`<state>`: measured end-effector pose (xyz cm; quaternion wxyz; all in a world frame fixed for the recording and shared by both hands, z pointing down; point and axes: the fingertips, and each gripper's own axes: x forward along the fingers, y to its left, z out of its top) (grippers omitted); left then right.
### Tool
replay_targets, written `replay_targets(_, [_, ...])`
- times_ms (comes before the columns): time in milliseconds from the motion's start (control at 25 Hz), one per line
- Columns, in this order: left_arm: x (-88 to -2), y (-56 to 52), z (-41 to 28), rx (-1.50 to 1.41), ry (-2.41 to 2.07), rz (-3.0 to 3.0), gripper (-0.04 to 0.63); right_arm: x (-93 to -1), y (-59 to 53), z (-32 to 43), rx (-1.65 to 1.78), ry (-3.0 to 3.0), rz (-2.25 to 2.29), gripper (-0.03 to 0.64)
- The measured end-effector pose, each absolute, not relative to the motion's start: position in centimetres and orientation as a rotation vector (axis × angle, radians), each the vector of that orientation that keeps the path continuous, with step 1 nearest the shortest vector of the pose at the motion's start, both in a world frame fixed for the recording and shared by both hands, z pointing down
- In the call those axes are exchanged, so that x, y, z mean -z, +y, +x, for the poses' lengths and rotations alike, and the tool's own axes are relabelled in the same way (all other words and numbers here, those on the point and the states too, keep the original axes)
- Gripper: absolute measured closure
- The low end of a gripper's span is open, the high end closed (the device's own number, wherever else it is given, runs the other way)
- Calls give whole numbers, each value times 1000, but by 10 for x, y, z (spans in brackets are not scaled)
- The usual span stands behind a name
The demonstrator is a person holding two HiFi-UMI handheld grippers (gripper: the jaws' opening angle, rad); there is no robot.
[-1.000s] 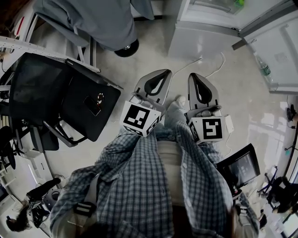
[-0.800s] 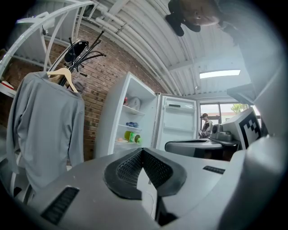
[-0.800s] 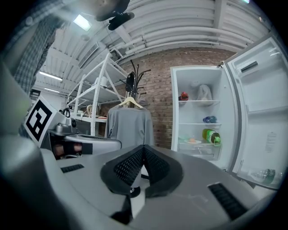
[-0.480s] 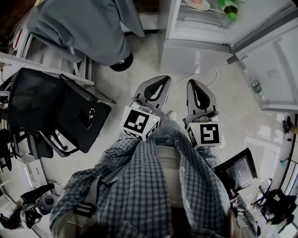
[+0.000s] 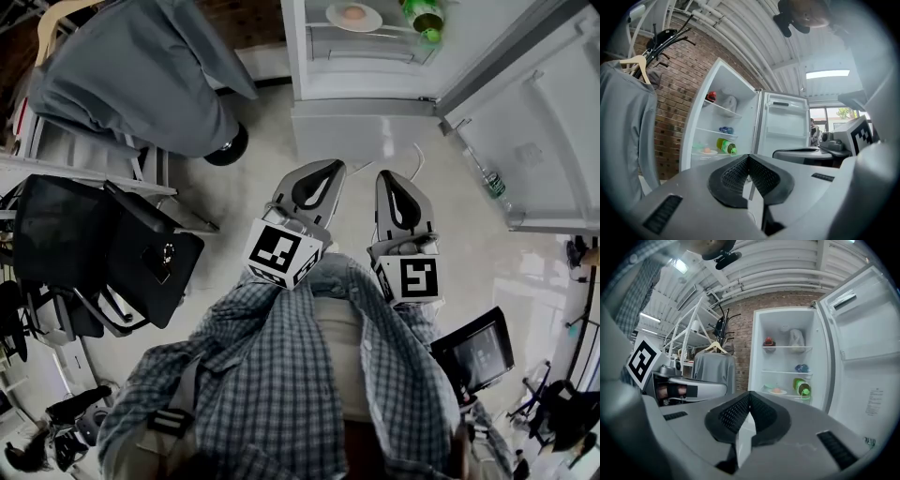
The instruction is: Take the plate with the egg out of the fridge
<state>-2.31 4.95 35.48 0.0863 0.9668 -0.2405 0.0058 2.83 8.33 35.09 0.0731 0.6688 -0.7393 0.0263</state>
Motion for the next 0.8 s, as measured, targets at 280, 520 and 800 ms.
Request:
replay_targets(280, [-355,45,8,-32,-721,2900,589,-367,87,74,-130,-2162,2029,611])
replay_targets(520, [-361,37,16,-48,-745,2885,589,-372,85,88,-148,-2160,2052,611])
replay_targets(800, [-366,21,30,-66,-748,2883,589,-375,72,103,-146,-2171,2088,611])
